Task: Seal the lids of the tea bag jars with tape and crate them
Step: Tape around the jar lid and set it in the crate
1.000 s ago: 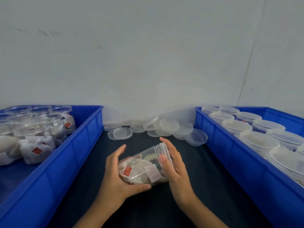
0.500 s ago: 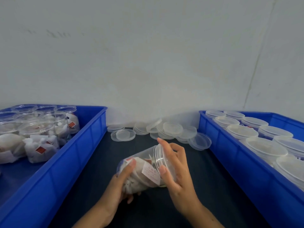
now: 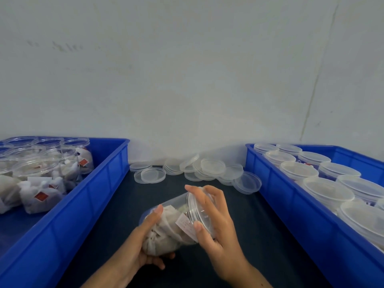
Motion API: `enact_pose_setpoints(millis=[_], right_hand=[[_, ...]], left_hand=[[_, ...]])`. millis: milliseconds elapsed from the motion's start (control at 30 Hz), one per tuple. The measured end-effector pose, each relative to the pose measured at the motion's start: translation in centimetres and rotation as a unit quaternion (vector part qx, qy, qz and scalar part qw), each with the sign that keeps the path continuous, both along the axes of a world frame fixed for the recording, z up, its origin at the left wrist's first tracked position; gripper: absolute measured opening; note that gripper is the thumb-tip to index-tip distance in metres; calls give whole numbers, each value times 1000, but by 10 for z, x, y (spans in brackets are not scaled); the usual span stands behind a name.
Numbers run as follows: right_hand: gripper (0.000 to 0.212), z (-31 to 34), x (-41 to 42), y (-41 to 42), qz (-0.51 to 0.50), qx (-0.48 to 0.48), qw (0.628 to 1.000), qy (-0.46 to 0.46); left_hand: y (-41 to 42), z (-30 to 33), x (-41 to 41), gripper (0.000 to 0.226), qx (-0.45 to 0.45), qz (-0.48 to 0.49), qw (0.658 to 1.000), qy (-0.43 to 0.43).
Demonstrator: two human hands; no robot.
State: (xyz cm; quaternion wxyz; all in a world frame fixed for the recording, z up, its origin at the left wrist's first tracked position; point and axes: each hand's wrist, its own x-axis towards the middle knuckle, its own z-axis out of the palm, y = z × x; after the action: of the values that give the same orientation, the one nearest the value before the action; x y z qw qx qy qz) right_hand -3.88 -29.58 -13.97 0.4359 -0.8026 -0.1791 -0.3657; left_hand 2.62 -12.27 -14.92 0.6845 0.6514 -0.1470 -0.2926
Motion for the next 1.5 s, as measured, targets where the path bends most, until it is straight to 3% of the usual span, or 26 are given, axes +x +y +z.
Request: enact_pose_setpoints(millis=[167,300,367,467,500,600,700,733,800,833,900,933,1033,1167,1333,1500], right_hand=[[46,2,0,5,15,135,988,67],[26,1,4,3,20,237,950,201],[29,1,0,-1,46,194,952,230],[68,10,0,1,37,107,978,175],[72,8,-2,-1,50,87,983,157],[58,1,-6,-1,83,99,984,120],[44,6,-6,4,69,212,953,204],[57,11,-6,4,82,231,940,237],[112,13,-5,-8,104,223,938,245],[111,11,-6,-11,108,193,948,227],[60,15,-3,-7,76,130,972,183],[55,15,1,-3,47,128,975,173],[56,5,-10,0,69,131,977,152],[53,8,-8,2,95,203,961,163],[55,9,-7,4,77,216,962,146],[62,19,-6,0,72,171,976,111]], left_hand=[[-21,0,-12,54,-82,105,990,-47],[-25,1,-16,57,-110,146,971,-156],[-20,2,-16,68,-123,144,969,-156],[-13,1,-13,85,-161,109,978,-79],[-12,-1,-13,84,-166,91,980,-61],[-15,-2,-16,82,-162,77,982,-55],[-16,-2,-19,83,-140,111,974,-141],[-15,-1,-19,83,-130,115,970,-167],[-14,0,-17,84,-132,119,967,-182],[-14,0,-16,85,-144,121,968,-164],[-14,1,-15,83,-178,103,973,-104],[-14,1,-15,80,-190,88,975,-76],[-14,-1,-17,77,-192,80,976,-58],[-15,-3,-17,87,-175,122,969,-127],[-14,-3,-14,76,-185,122,958,-181],[-2,2,-2,95,-74,109,930,-343]])
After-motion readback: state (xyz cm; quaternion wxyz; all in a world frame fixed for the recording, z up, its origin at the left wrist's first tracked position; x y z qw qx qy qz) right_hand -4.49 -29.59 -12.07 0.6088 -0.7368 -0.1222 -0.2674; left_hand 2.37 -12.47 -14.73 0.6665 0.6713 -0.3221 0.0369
